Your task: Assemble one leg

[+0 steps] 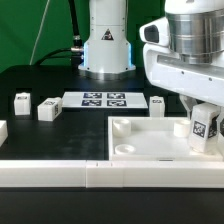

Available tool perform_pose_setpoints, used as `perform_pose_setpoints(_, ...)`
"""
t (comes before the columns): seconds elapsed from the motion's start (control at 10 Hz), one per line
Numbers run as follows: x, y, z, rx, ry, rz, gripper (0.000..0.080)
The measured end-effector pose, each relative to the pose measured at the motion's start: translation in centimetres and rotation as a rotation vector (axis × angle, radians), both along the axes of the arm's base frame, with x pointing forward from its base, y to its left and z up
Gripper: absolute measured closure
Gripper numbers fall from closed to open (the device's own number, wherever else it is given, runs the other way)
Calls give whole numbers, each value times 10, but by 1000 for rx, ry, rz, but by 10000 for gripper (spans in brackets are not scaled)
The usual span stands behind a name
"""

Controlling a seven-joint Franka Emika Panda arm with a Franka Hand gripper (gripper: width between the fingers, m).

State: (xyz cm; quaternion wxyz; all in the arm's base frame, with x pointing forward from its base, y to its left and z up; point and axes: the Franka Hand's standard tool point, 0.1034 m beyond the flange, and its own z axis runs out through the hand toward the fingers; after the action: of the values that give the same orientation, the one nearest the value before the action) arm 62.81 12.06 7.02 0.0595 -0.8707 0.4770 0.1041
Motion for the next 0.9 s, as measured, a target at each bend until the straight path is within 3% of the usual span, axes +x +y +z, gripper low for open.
perform_pose_setpoints(0.2,1,2,0,2,7,0,505)
perform_pose_setpoints(0.3,1,2,0,8,-2,48,426)
perform_pose_setpoints(0.4,0,6,0,14,-9,85,252)
perform_pose_setpoints(0.5,0,8,1,22,-25,152,252)
perform_pose_setpoints(0.6,4,9,2,34,-63,258,167)
perform_pose_setpoints(0.9,11,10,5,65,-178,659,153)
